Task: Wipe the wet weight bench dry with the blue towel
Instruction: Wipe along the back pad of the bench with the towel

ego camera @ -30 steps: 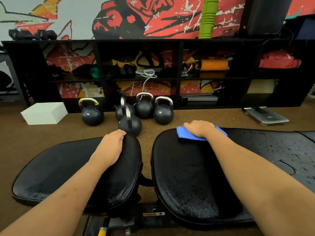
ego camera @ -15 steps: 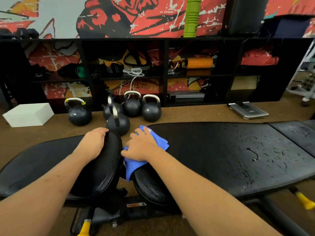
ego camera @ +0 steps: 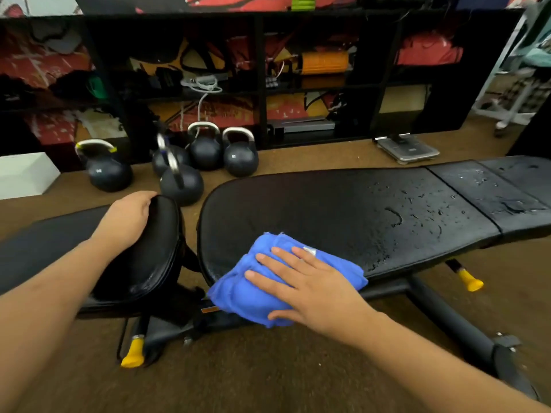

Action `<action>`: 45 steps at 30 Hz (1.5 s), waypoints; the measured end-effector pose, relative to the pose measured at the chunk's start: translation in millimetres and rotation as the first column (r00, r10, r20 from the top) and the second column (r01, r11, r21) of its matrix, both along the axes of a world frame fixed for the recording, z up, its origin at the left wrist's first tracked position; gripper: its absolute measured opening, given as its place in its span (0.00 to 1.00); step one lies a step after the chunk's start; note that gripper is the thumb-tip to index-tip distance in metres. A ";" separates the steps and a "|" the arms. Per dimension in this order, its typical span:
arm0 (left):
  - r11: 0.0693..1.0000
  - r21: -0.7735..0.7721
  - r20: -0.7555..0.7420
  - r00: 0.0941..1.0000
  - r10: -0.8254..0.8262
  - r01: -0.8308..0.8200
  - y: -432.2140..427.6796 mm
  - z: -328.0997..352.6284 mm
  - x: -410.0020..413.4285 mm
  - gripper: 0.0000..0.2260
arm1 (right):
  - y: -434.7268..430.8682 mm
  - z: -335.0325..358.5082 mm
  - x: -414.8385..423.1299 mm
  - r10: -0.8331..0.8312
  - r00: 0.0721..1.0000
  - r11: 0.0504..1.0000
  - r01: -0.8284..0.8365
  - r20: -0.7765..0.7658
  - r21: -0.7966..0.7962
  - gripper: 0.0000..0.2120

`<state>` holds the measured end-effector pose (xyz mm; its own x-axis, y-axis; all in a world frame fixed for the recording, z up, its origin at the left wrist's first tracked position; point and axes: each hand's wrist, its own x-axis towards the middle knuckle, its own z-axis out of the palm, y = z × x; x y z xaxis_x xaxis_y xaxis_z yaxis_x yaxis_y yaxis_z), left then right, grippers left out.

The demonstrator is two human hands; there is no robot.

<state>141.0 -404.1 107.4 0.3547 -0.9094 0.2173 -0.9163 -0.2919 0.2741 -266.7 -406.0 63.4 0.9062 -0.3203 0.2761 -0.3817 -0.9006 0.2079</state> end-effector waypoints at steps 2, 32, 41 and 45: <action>1.000 0.008 0.002 1.000 0.004 -0.004 0.4 -1.4 1.4 0.17 | -12.2 -1.3 -25.8 0.000 1.000 1.000 0.000 -0.010 -0.020 0.31; 0.963 0.093 -0.819 0.531 0.218 -0.252 -50.4 17.9 -108.9 0.05 | 32.8 -0.4 39.4 -0.236 0.971 0.968 0.239 -0.050 0.079 0.33; 0.964 0.178 -0.840 0.480 0.253 -0.198 -49.6 30.4 -112.9 0.09 | 1.5 35.9 133.7 -0.211 0.968 0.865 0.249 -0.136 0.434 0.30; 0.981 0.160 -0.628 0.755 0.190 -0.113 -45.8 46.2 -135.1 0.20 | -77.2 44.2 131.9 -0.328 0.930 0.804 0.366 -0.164 0.468 0.28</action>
